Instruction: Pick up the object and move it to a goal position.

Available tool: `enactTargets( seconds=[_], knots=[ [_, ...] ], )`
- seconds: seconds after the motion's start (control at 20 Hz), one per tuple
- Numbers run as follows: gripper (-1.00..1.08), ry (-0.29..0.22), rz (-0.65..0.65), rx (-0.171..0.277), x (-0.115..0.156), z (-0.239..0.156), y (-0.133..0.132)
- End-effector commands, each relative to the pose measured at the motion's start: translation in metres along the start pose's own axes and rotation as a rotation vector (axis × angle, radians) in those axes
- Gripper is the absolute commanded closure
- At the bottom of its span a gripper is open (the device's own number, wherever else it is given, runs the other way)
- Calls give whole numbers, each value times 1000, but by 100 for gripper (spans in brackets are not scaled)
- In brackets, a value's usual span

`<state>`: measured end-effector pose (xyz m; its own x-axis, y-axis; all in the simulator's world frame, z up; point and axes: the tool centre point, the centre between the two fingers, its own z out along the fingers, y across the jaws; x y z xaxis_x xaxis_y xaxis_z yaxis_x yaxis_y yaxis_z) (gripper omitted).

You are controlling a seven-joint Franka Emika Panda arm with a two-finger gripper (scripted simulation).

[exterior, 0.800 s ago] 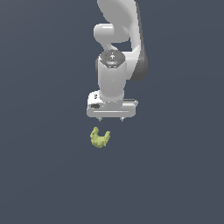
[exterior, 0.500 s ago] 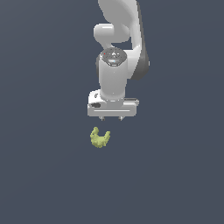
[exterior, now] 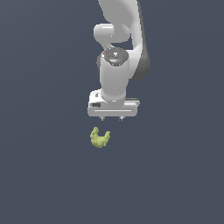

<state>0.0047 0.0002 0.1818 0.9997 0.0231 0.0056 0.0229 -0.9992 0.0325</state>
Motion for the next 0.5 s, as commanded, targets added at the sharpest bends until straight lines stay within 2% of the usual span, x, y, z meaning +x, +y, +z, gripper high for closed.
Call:
enactTargets(
  seconds=[0.0,0.45],
  knots=[
    [-60,-6,8,-7,0,3,0],
    [-60,-48,79,-72,3,24,0]
  ],
)
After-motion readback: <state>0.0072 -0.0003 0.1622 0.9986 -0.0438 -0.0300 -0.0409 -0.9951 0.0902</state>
